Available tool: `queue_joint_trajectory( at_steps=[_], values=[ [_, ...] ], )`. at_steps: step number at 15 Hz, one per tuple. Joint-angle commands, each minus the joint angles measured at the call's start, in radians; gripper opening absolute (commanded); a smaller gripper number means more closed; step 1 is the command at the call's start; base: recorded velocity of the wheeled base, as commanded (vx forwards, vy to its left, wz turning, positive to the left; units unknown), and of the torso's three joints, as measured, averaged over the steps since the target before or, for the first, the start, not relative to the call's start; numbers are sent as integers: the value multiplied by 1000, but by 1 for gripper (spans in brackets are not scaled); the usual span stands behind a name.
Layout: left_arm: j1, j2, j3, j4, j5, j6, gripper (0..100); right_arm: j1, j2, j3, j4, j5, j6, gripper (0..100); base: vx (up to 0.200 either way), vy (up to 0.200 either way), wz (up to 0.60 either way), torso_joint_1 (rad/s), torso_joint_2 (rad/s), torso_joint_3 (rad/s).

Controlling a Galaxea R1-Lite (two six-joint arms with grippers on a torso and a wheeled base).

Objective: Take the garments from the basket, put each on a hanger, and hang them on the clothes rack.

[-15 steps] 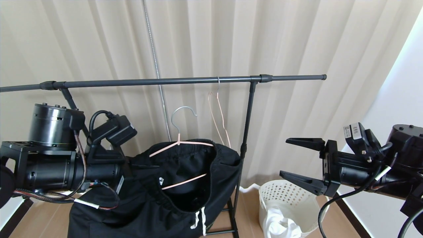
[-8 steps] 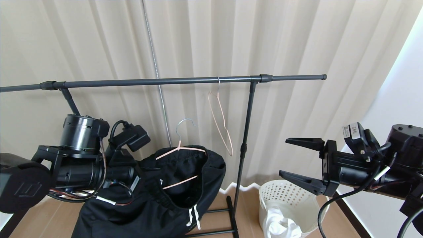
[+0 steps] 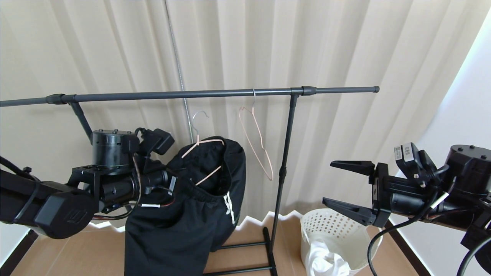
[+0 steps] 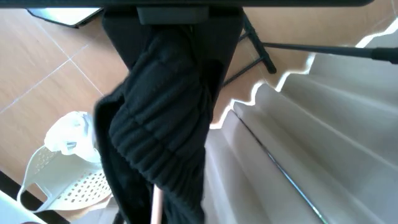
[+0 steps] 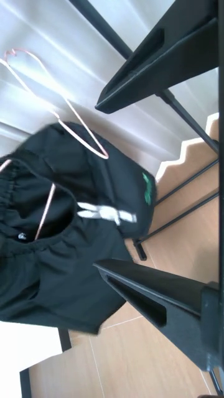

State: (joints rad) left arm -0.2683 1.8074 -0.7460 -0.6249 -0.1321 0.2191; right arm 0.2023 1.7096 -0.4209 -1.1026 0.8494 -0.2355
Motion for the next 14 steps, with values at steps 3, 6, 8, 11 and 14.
queue_joint_trajectory(
  at_steps=[3, 6, 8, 11, 14],
  values=[
    [27, 56, -52, -41, 8, -14, 0, 0, -1, 2, -2, 0, -1, 100, 0, 0, 0, 0, 0, 0],
    [31, 110, -147, -39, 71, -61, 0, 0, -4, 2, 0, 0, -1, 100, 0, 0, 0, 0, 0, 0],
    [27, 145, -214, -36, 95, -116, 0, 0, -5, 4, -2, 0, -1, 100, 0, 0, 0, 0, 0, 0],
    [21, 193, -299, -38, 95, -149, 0, 0, -7, 4, -2, 0, -1, 100, 0, 0, 0, 0, 0, 0],
    [20, 237, -354, -38, 95, -150, 0, 0, -7, 4, -2, 0, -1, 100, 0, 0, 0, 0, 0, 0]
  ],
)
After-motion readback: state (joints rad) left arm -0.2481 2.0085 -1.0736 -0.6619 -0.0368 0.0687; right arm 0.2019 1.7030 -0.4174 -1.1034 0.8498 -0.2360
